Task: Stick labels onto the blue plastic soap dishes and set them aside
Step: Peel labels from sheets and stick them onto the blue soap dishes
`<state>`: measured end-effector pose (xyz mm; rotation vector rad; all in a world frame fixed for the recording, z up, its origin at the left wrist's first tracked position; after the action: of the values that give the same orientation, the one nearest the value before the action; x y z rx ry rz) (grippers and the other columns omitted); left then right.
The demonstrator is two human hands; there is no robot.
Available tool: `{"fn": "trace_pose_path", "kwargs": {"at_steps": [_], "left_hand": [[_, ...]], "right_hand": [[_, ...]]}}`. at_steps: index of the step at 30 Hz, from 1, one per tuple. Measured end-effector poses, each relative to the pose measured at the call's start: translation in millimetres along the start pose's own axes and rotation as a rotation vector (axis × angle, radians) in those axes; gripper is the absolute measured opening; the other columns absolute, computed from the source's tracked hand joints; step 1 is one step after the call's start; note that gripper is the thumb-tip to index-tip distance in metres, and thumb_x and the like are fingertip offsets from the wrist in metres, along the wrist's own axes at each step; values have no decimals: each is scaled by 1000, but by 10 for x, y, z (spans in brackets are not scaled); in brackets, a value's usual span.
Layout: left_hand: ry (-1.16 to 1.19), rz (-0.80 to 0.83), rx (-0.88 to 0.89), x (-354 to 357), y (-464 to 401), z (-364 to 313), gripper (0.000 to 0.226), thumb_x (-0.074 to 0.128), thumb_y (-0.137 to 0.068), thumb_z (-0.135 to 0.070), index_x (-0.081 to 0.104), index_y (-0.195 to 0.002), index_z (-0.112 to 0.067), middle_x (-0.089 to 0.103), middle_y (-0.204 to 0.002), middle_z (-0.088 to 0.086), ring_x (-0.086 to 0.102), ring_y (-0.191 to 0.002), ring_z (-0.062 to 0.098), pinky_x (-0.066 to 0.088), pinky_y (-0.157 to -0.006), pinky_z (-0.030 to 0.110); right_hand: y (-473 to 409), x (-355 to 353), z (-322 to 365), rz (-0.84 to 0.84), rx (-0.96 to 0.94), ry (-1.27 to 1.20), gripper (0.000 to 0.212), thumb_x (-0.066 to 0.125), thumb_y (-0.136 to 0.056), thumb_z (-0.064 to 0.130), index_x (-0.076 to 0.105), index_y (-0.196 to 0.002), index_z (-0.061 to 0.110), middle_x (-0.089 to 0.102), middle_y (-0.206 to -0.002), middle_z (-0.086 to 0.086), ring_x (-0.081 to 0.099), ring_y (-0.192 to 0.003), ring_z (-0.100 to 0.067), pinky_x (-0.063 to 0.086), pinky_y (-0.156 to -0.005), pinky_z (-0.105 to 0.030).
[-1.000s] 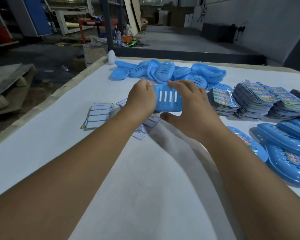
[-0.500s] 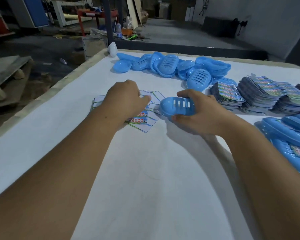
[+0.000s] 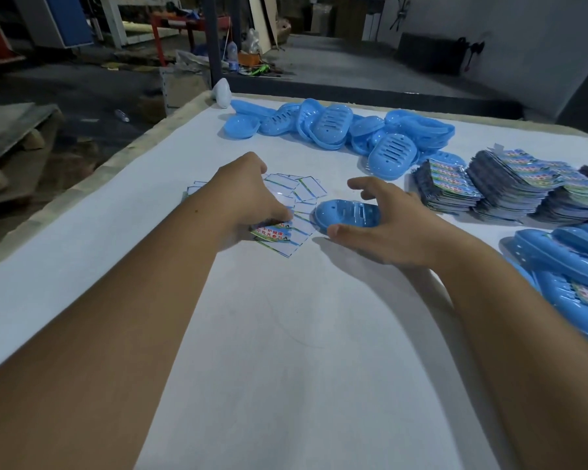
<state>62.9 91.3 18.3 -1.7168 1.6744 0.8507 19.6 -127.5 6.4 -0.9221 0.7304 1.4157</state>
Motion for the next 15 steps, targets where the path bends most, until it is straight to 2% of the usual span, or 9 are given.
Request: {"fn": "trace_pose_path", "kwargs": {"at_steps": [2, 4, 6, 9, 11, 13, 15], "left_hand": [[68, -23, -1, -31, -32, -4, 63, 90, -72, -29, 52, -123, -32, 56, -109, -10, 52, -74, 3, 39, -41, 23], [130, -72, 29, -68, -73, -37, 41, 82, -79, -25, 57, -111, -32, 65, -104, -4, 63, -76, 7, 44, -47, 25], [214, -126, 51, -110, -78, -79, 29, 75, -82, -25, 60, -106, -33, 68, -98, -1, 69, -77, 13, 54, -57, 27], [386, -157, 67, -143, -53, -134, 28, 75, -79, -22, 61, -100, -34, 70, -95, -1, 72, -76, 15, 62, -67, 35], [534, -133, 98, -140, -26, -186, 30, 80, -77, -18, 64, -97, -33, 72, -95, -1, 74, -70, 11, 61, -60, 28], [657, -95, 130, -109, 15, -243, 31, 83, -77, -14, 64, -95, -31, 73, -93, -3, 72, -62, 2, 52, -48, 16], [696, -44, 155, -43, 38, -287, 33, 85, -76, -16, 65, -98, -31, 75, -95, -2, 72, -67, 3, 50, -51, 16]], "right_hand": [[-6, -8, 2, -21, -9, -24, 85, 72, -75, 68, 42, -147, 37, 52, -143, 1, 42, -138, -23, 36, -114, -45], [-18, -32, 15, -92, -43, -68, 75, 73, -78, 64, 48, -143, 36, 56, -136, 5, 45, -133, -19, 40, -110, -41], [-31, -80, 41, -211, -79, -167, 58, 76, -82, 55, 58, -134, 35, 62, -124, 10, 52, -120, -12, 44, -100, -32], [-37, -137, 98, -336, -99, -342, 34, 78, -87, 41, 66, -118, 33, 68, -105, 15, 62, -99, -9, 50, -85, -26], [-36, -141, 142, -363, -98, -461, 27, 78, -87, 38, 66, -109, 31, 70, -99, 13, 66, -88, -7, 56, -79, -28], [-31, -122, 174, -366, -84, -566, 25, 81, -86, 35, 62, -102, 28, 72, -98, 10, 67, -78, -4, 54, -71, -25], [-31, -85, 202, -340, -78, -687, 28, 82, -86, 28, 56, -95, 23, 74, -95, 1, 69, -75, -9, 51, -67, -23]]}}
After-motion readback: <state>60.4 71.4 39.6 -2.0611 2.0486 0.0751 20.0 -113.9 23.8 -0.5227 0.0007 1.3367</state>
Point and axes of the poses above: each hand's wrist, its own y-axis away from the middle knuckle, its own x-axis out of the palm, z = x × y, the point moved 6 cm from there along -y, towards the middle knuckle
